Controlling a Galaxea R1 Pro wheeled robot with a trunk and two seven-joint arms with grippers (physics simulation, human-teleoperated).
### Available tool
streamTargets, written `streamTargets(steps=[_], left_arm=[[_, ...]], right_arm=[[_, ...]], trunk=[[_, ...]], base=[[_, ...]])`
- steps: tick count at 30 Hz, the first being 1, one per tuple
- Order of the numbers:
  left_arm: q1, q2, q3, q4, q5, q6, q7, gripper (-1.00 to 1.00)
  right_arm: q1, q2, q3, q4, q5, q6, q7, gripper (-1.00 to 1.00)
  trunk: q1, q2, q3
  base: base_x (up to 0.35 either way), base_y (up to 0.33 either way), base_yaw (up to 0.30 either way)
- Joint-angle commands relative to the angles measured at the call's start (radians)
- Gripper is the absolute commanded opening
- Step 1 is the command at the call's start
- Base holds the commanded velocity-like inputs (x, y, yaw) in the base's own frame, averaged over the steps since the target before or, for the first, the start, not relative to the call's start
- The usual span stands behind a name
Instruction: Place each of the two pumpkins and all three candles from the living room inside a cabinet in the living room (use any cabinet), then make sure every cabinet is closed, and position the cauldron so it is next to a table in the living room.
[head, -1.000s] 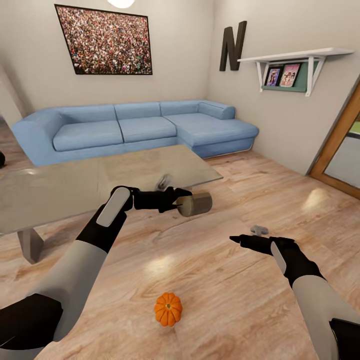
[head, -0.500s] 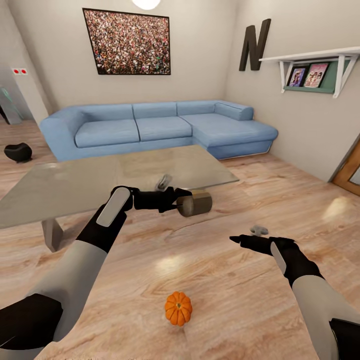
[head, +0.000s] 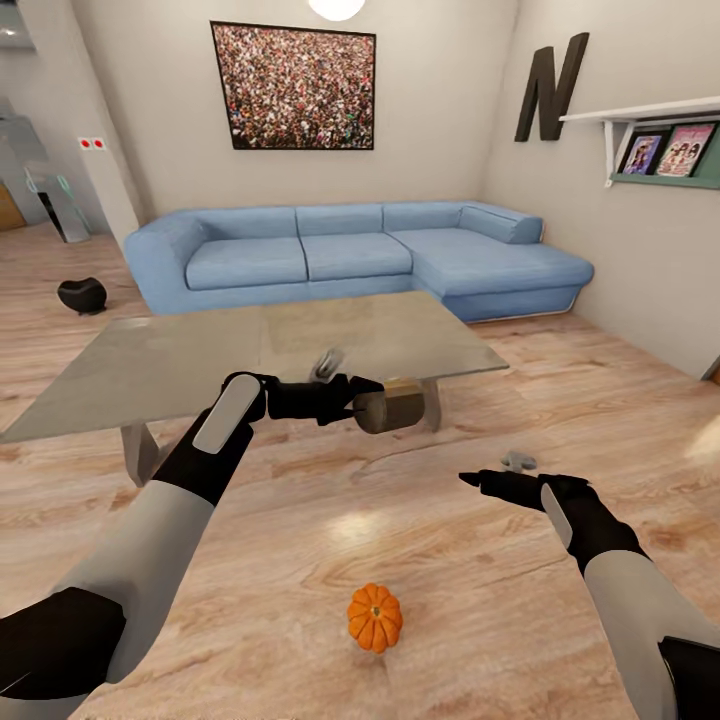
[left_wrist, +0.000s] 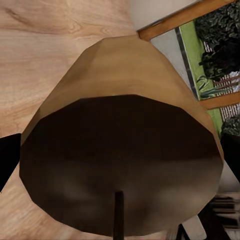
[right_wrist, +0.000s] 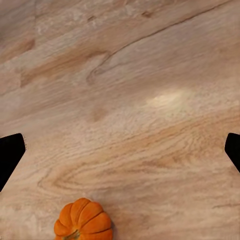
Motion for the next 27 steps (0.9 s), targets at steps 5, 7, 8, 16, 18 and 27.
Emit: streamTargets(steps=[5, 7, 8, 16, 18, 27], left_arm=[[0.000, 0.000, 0.000, 0.000, 0.009, -0.001, -0.001, -1.00], [0.000, 0.000, 0.000, 0.000, 0.009, -0.001, 0.000, -1.00], [0.000, 0.000, 0.000, 0.000, 0.009, -0.001, 0.000, -1.00], [0.000, 0.000, 0.000, 0.000, 0.009, -0.002, 0.000, -1.00], [0.000, 0.000, 0.000, 0.000, 0.009, -0.001, 0.000, -1.00], [0.000, 0.000, 0.000, 0.000, 0.009, -0.001, 0.000, -1.00]], right_arm=[[0.000, 0.000, 0.000, 0.000, 0.000, 0.000, -0.001, 1.00], [0.000, 0.000, 0.000, 0.001, 0.000, -0.001, -0.001, 1.00], [0.000, 0.000, 0.000, 0.001, 0.000, -0.001, -0.001, 1.00], [0.000, 0.000, 0.000, -0.001, 0.000, -0.001, 0.001, 1.00], [0.000, 0.001, 0.000, -0.003, 0.000, -0.001, -0.001, 1.00], [0.002, 0.002, 0.000, -0.005, 0.000, -0.001, -0.007, 1.00]], trunk=[[0.000, 0.000, 0.000], [0.000, 0.000, 0.000], [0.000, 0.000, 0.000], [0.000, 0.000, 0.001], [0.000, 0.000, 0.002], [0.000, 0.000, 0.011]], base=[[0.000, 0.000, 0.180], [0.000, 0.000, 0.175], [0.000, 0.000, 0.174], [0.000, 0.000, 0.175], [0.000, 0.000, 0.211], [0.000, 0.000, 0.234]])
